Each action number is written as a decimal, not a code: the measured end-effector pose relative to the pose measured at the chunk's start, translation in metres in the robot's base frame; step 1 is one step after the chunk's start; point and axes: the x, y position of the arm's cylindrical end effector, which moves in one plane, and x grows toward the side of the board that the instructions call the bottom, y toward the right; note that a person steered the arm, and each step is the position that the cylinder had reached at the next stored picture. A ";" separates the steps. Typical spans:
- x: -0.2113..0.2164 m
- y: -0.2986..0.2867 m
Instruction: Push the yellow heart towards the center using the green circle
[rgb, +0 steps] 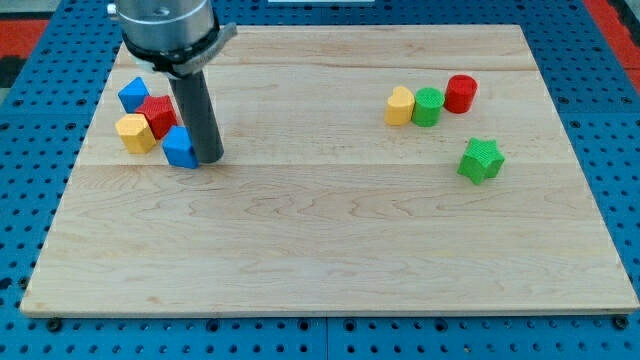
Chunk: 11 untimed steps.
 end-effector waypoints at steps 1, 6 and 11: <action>-0.022 -0.036; -0.013 0.147; -0.042 0.367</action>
